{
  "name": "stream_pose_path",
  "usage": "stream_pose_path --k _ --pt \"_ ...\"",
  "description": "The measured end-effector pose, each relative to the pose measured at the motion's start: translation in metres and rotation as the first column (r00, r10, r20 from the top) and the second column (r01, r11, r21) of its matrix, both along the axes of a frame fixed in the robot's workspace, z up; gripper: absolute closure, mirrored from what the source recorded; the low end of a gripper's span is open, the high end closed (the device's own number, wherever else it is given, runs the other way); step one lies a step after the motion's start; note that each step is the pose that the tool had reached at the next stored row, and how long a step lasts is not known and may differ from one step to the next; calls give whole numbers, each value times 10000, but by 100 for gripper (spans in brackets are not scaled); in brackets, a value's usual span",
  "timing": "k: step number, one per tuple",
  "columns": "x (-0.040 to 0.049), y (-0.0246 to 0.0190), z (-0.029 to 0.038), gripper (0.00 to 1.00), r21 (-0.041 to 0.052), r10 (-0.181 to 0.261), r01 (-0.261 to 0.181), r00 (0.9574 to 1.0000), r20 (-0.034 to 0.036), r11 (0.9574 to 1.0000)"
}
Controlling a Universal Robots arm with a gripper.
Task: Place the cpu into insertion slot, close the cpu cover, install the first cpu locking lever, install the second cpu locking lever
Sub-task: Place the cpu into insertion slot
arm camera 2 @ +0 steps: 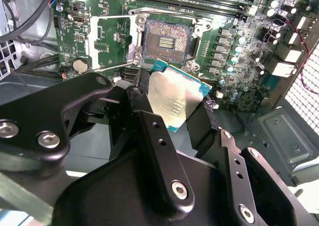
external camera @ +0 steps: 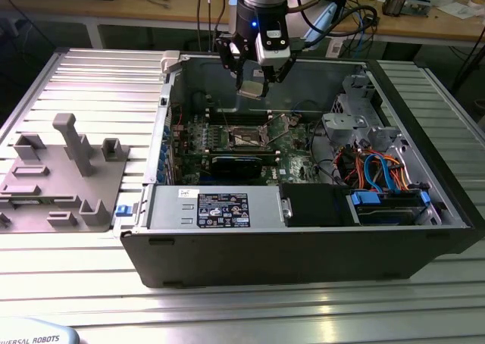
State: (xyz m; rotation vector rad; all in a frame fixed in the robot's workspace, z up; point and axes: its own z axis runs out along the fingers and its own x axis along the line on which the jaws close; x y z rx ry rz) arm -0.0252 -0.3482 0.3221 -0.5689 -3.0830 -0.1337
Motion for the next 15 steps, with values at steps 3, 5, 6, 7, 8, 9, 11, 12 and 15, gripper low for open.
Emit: stream_pose_path --k 3,5,6,7,8,9,11,12,15 --pt "0 0 0 46 0 -23 23 10000 0 10000" --pt "0 0 0 46 0 -39 39 10000 0 10000" --pt "0 0 -1 46 0 -46 46 10000 0 10000" --pt "0 0 -1 46 0 -58 58 10000 0 10000" --pt "0 0 -1 46 0 -68 68 10000 0 10000" --pt "0 0 -1 46 0 -80 80 10000 0 10000" --pt "0 0 -1 46 0 -114 114 9999 -1 9999" --pt "0 0 -1 46 0 -127 127 9999 -1 9999" --pt "0 0 -2 46 0 -210 210 9998 0 9998"
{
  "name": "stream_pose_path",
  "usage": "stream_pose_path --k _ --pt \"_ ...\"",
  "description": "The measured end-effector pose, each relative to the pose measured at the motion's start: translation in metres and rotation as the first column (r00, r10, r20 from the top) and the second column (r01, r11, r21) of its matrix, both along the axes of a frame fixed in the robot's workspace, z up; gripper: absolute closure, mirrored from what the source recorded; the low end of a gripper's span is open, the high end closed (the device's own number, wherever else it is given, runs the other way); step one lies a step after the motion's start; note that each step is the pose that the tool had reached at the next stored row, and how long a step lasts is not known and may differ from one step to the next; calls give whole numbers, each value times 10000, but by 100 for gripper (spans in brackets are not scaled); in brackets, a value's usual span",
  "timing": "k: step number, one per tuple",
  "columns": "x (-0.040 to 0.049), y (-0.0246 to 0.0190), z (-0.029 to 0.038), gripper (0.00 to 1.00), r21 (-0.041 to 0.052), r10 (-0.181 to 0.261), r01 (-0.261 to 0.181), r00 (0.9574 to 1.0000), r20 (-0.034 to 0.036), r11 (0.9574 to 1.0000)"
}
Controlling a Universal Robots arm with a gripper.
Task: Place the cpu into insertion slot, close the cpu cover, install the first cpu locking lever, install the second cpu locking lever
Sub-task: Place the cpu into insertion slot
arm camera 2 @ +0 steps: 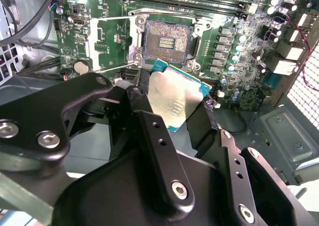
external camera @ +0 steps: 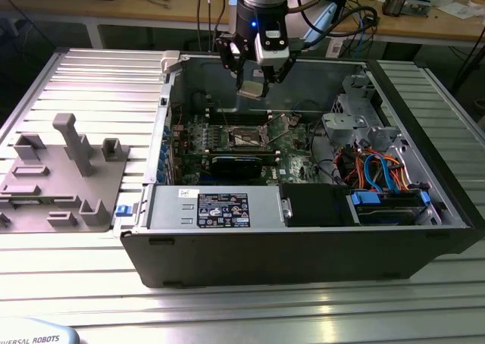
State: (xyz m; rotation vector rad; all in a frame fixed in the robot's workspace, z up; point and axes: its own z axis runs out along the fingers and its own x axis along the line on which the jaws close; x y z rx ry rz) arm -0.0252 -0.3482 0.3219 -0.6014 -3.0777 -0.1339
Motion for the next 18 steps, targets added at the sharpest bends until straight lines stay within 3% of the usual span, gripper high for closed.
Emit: stream_pose_path --k 18 --pt "0 0 -3 46 -80 -237 237 9997 1 9997"
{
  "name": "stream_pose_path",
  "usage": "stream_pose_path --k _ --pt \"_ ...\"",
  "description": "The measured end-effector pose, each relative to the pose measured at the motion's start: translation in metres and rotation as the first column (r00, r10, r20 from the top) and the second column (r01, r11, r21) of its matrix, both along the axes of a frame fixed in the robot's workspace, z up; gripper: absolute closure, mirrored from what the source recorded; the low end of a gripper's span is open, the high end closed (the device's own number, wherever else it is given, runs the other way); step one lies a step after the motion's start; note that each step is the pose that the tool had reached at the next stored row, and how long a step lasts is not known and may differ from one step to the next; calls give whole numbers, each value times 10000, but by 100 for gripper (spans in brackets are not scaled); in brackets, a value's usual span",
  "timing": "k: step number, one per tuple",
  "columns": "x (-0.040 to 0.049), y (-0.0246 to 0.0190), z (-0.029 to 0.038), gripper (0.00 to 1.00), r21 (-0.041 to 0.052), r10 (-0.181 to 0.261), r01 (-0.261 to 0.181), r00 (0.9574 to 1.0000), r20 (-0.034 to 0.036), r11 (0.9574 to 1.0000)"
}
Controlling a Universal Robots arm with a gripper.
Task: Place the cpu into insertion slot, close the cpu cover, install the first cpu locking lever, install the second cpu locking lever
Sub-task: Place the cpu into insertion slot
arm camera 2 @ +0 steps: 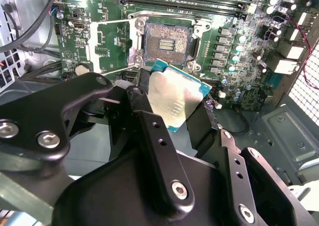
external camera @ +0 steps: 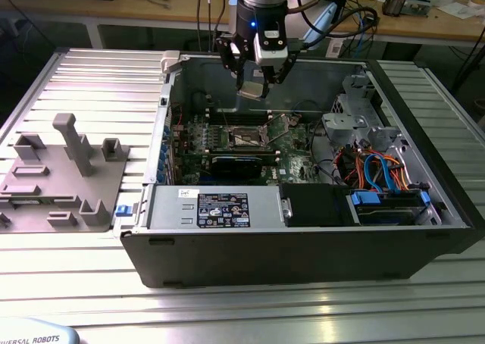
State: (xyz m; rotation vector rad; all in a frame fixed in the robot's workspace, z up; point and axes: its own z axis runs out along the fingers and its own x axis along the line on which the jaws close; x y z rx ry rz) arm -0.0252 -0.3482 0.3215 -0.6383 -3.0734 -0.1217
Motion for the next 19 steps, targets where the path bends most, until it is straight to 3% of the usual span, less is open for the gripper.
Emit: stream_pose_path --k 19 --pt "0 0 -3 46 -30 -214 214 9998 -1 9998"
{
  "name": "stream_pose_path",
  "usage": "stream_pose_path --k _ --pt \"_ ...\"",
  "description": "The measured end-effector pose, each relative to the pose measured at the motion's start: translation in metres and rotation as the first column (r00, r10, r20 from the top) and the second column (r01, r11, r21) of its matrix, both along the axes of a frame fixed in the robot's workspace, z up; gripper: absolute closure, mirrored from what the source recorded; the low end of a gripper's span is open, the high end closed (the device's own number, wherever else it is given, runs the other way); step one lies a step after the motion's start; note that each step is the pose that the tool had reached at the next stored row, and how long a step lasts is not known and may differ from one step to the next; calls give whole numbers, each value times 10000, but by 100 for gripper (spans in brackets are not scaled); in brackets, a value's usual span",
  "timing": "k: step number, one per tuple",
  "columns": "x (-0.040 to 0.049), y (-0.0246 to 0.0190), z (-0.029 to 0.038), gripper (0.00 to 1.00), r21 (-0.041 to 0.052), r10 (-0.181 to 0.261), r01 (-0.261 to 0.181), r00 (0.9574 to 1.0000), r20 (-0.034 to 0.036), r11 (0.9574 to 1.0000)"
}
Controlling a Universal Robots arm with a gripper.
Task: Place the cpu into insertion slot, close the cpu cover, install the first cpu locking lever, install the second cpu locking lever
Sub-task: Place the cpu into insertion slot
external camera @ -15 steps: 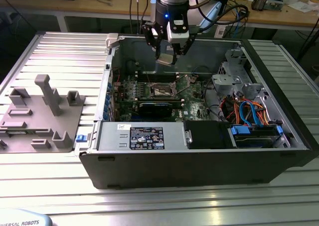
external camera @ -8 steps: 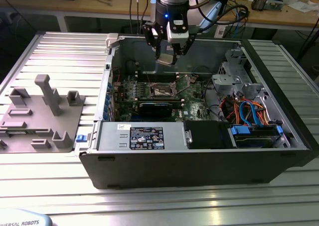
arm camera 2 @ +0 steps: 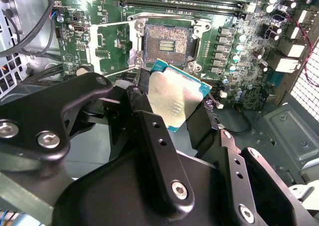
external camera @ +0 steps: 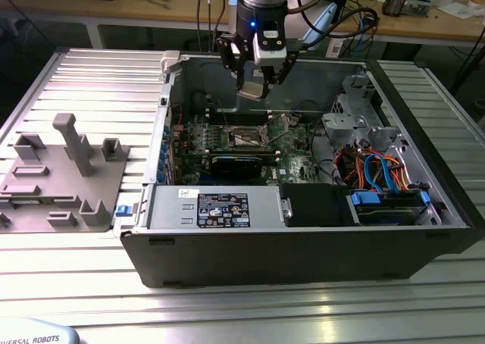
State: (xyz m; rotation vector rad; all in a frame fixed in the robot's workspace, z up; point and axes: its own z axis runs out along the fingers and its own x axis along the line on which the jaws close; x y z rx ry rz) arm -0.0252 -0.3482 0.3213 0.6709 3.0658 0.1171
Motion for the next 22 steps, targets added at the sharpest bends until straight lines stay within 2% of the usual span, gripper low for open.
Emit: stream_pose_path --k 22 --pt "0 0 -5 46 -12 -202 202 9998 0 9998"
